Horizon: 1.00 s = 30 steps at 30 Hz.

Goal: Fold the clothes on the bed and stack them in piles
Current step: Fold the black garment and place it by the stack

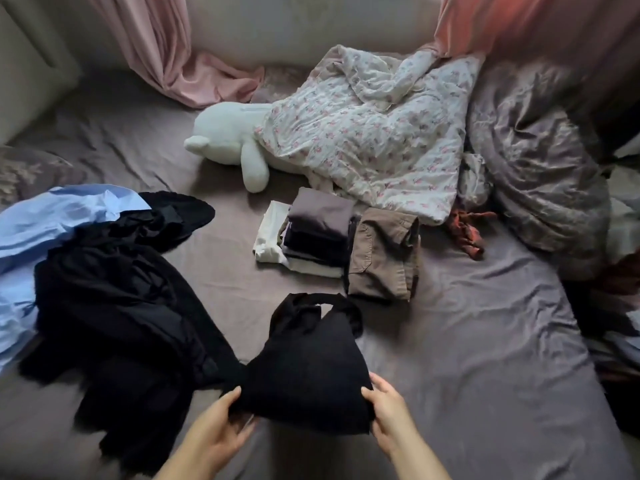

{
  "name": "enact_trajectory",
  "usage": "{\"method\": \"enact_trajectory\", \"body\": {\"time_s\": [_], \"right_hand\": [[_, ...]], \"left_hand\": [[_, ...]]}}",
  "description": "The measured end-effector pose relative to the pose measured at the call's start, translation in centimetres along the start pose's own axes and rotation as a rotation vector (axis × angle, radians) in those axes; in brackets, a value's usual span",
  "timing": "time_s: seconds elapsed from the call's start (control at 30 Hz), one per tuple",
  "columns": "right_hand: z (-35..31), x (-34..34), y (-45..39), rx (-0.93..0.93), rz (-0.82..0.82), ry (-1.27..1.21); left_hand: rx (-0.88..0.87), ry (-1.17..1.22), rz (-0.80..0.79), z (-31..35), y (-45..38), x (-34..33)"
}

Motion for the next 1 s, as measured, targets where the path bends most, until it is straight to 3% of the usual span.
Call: {"method": "enact_trajectory", "body": {"time_s": [0.23,0.37,0.43,0.5,0.57,0.67,0.73,0.83,0.93,1.0], "right_hand": [[13.0,1.9,-5.7,-0.176,0.189,0.185],[17.1,2.6,-7.0,-0.225,0.213,0.275],[17.2,2.7,-6.9,-0.224,0.225,0.312],[16.6,2.8,-7.0,-0.194,0.252,0.338],[16.4,3.1,-7.8,-0.164,0.285,0.341],[16.5,3.0,-8.7,-0.163,0.319,0.364],[16.6,3.0,-9.4,-0.156,0.35,0.382],[16.6,2.8,-10.6,-0.136,0.402,0.422],[15.8,2.4,-11.4,-0.091,0.446,0.546],[14.0,2.1,-11.7,-0.02,0.488,0.56]], "left_hand": [[0.078,-0.248,0.329,-5.3,-9.1,8.5],[-0.051,-0.853,0.464,-3.5,-12.9,10.8],[-0.197,-1.111,0.47,-2.2,-14.4,8.9],[-0.43,-1.184,0.295,-1.5,-15.8,3.2],[-0.599,-1.326,-0.01,-2.5,-17.1,-5.0],[-0.698,-1.489,-0.288,-4.3,-18.1,-14.7],[-0.679,-1.661,-0.304,-4.9,-19.6,-17.8],[-0.65,-1.967,-0.181,-4.2,-21.1,-18.0],[-0.872,-2.134,-0.199,-3.8,-19.6,-16.9],[-1.125,-1.987,-0.292,-3.1,-17.5,-15.3]]}}
Point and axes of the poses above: each hand's wrist, its own y-axis away from the middle knuckle, its own x-axis out of the back of the hand, z = x × y, the point moved 10 cm from there along -y, towards the middle knuckle, and after that the axes turned 14 degrees about y, right-handed, at the moved point
